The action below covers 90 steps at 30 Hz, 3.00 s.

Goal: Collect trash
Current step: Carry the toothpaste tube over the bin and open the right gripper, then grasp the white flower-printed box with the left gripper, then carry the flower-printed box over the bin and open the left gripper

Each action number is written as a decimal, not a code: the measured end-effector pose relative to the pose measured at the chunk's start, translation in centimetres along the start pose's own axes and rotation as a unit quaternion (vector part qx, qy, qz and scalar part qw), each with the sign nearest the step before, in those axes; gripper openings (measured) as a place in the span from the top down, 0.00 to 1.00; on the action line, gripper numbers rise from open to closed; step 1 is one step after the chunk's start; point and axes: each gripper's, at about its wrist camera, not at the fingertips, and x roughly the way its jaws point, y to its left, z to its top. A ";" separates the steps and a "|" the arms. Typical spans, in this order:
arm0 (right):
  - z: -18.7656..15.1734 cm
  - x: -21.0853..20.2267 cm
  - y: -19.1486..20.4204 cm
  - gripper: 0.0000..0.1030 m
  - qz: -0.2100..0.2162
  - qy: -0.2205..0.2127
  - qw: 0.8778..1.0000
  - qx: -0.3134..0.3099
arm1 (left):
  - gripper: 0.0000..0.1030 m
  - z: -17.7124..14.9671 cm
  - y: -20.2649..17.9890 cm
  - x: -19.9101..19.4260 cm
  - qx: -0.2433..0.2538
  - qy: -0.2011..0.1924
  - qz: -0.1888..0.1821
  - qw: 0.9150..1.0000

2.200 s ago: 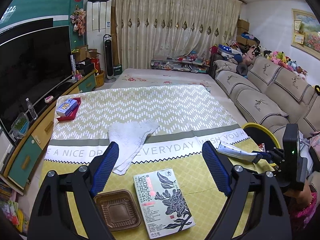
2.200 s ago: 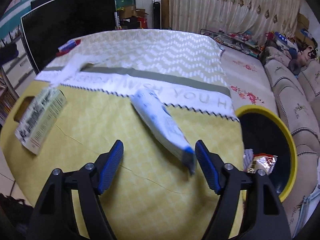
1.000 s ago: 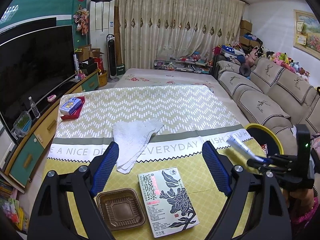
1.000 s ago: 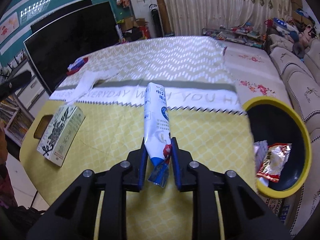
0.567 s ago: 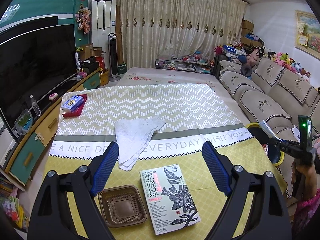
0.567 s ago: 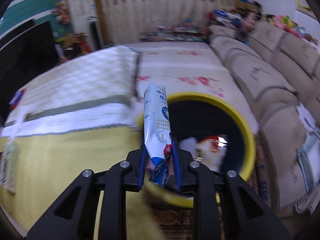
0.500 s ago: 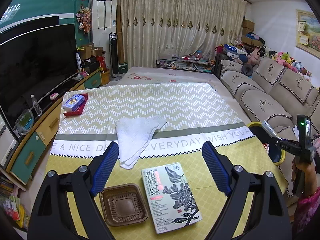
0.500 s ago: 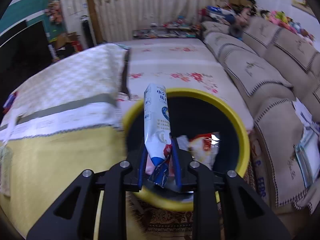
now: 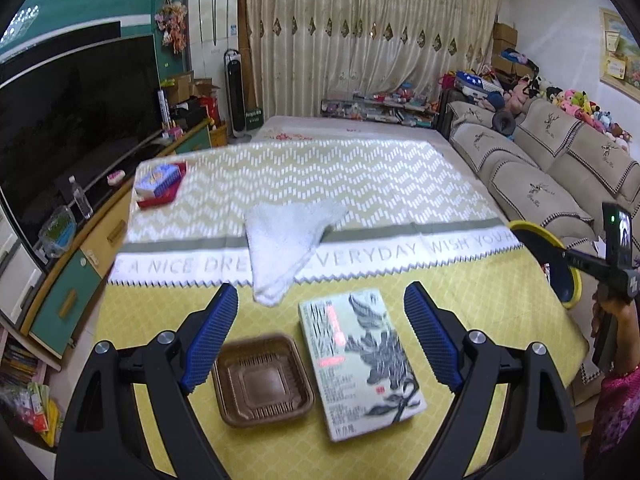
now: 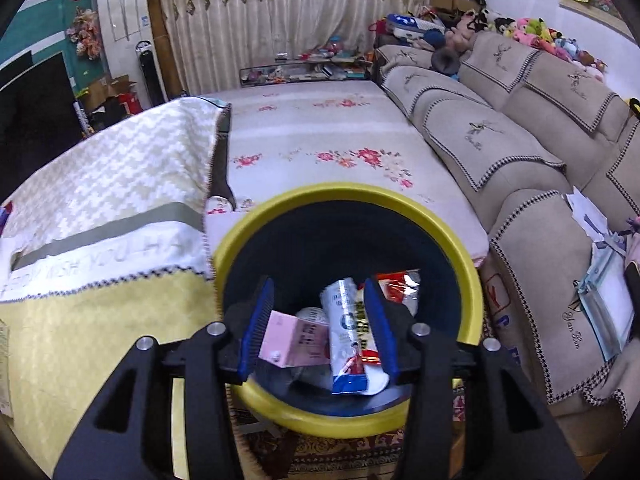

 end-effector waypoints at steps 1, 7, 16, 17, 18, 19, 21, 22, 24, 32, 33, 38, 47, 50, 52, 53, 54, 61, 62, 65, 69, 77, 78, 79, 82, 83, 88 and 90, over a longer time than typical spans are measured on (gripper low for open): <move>0.0 -0.2 0.2 0.56 0.003 -0.002 1.000 -0.002 | 0.18 -0.4 0.0 0.1 -0.001 0.006 -0.003 1.000; 0.0 -1.2 1.6 0.55 0.020 -0.008 1.000 -0.013 | 0.18 -3.1 -1.0 0.5 0.012 0.045 -0.018 0.999; 0.1 -2.0 2.4 0.55 0.036 -0.014 0.999 -0.018 | 0.23 -6.0 -1.3 0.4 0.027 0.093 -0.053 0.994; 0.1 -2.0 2.4 0.55 0.037 -0.014 0.999 -0.018 | 0.23 -6.4 -1.7 0.4 0.037 0.100 -0.054 0.993; 0.1 -2.1 2.5 0.54 0.040 -0.015 0.999 -0.018 | 0.23 -6.9 -2.2 0.5 0.050 0.109 -0.054 0.991; 0.1 -2.2 2.5 0.54 0.041 -0.015 0.999 -0.018 | 0.23 -7.4 -2.6 0.7 0.055 0.116 -0.055 0.990; 0.0 -2.2 2.6 0.54 0.045 -0.016 0.999 -0.018 | 0.23 -8.1 -3.0 1.1 0.056 0.127 -0.057 0.989; 0.0 -2.3 2.6 0.54 0.046 -0.016 0.999 -0.019 | 0.23 -8.4 -3.1 1.4 0.053 0.131 -0.055 0.988; 0.0 -2.4 2.6 0.54 0.047 -0.017 0.999 -0.019 | 0.23 -8.8 -3.2 1.9 0.041 0.136 -0.045 0.989; -0.2 -2.5 2.3 0.54 0.052 -0.016 0.998 -0.013 | 0.19 -8.0 -4.1 3.6 0.025 0.136 -0.029 0.990; -0.2 -2.4 2.3 0.54 0.053 -0.015 0.998 -0.012 | 0.19 -7.8 -4.2 4.0 0.023 0.136 -0.024 0.990; -0.4 -2.1 2.3 0.54 0.056 -0.011 0.998 -0.012 | 0.19 -6.4 -3.9 5.5 -0.010 0.135 -0.011 0.991; -0.9 -1.3 2.4 0.54 0.060 0.001 0.998 -0.013 | 0.25 -4.3 -3.5 8.6 -0.026 0.127 0.017 0.991; -1.1 -1.0 2.4 0.54 0.059 0.005 0.998 -0.013 | 0.25 -4.8 -4.2 8.4 -0.009 0.129 0.027 0.991; -1.1 -0.8 2.4 0.53 0.060 0.007 0.998 -0.011 | 0.25 -5.2 -4.5 8.3 0.000 0.126 0.032 0.992; -1.1 -0.7 2.4 0.53 0.060 0.007 0.998 -0.010 | 0.25 -5.2 -4.5 8.2 0.000 0.125 0.033 0.992; -1.1 -0.6 2.5 0.53 0.062 0.009 0.998 -0.010 | 0.25 -5.2 -4.4 8.3 -0.002 0.124 0.034 0.992; -1.2 -0.8 3.0 0.53 0.068 0.007 0.998 -0.017 | 0.30 -4.3 -4.3 9.1 -0.004 0.111 0.035 0.993; -1.2 -0.9 3.0 0.53 0.068 0.007 0.998 -0.016 | 0.31 -4.2 -4.4 9.2 -0.005 0.111 0.031 0.993; -1.2 -0.9 2.7 0.53 0.066 0.006 0.998 -0.013 | 0.31 -4.1 -4.5 9.1 -0.006 0.113 0.020 0.993; -1.1 -1.1 2.4 0.53 0.064 0.004 0.998 -0.009 | 0.31 -3.9 -5.0 8.7 -0.005 0.109 0.008 0.994; -0.8 -2.0 1.1 0.53 0.060 -0.007 0.998 0.002 | 0.31 -2.1 -6.8 7.1 0.015 0.080 -0.016 0.997; -0.8 -2.1 0.7 0.53 0.059 -0.009 0.998 0.005 | 0.31 -1.7 -7.3 6.9 0.020 0.075 -0.021 0.997; -0.8 -2.2 0.3 0.53 0.058 -0.010 0.998 0.008 | 0.31 -1.3 -7.7 6.7 0.024 0.071 -0.025 0.997; -0.7 -2.5 -1.0 0.53 0.052 -0.013 0.998 0.019 | 0.30 0.0 -9.7 6.6 0.044 0.060 -0.045 0.996; -0.8 -2.5 -1.5 0.53 0.049 -0.014 0.998 0.023 | 0.30 0.4 -10.5 6.6 0.051 0.058 -0.052 0.996; -1.0 -2.6 -4.9 0.53 0.030 -0.017 0.998 0.050 | 0.30 2.1 -15.4 7.6 0.089 0.061 -0.108 0.988; -1.1 -2.7 -6.3 0.53 0.021 -0.019 0.998 0.061 | 0.30 2.8 -17.8 8.2 0.109 0.061 -0.124 0.984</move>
